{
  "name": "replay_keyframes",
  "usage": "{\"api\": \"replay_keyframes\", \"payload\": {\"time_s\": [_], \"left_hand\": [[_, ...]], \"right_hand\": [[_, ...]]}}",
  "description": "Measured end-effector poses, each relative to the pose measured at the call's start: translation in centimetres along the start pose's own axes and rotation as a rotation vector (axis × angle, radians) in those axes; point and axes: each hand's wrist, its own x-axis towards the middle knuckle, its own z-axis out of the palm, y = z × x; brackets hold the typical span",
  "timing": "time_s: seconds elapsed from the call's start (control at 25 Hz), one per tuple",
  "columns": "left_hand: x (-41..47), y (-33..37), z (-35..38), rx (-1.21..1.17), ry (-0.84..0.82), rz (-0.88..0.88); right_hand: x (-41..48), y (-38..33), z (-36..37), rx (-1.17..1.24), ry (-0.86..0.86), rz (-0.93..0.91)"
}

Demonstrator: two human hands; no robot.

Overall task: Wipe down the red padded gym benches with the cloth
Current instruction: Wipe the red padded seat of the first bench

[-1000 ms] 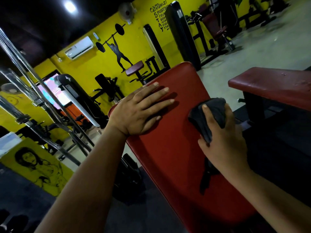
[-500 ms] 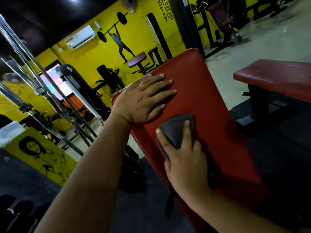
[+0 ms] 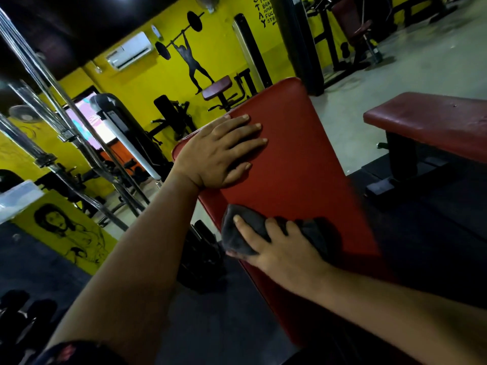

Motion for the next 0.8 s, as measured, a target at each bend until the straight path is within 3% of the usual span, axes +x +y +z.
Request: {"api": "replay_keyframes", "payload": {"time_s": [0.32, 0.56, 0.8], "left_hand": [[-0.4, 2.4, 0.2, 0.015, -0.041, 0.088], [-1.0, 3.9, 1.0, 0.061, -0.077, 0.083], [-1.0, 4.1, 1.2, 0.088, -0.052, 0.060]], "right_hand": [[-4.1, 9.4, -0.3, -0.117, 0.082, 0.085], [-6.5, 8.5, 0.1, 0.123, -0.056, 0.565], [-5.9, 4.8, -0.8, 0.507, -0.085, 1.048]]}}
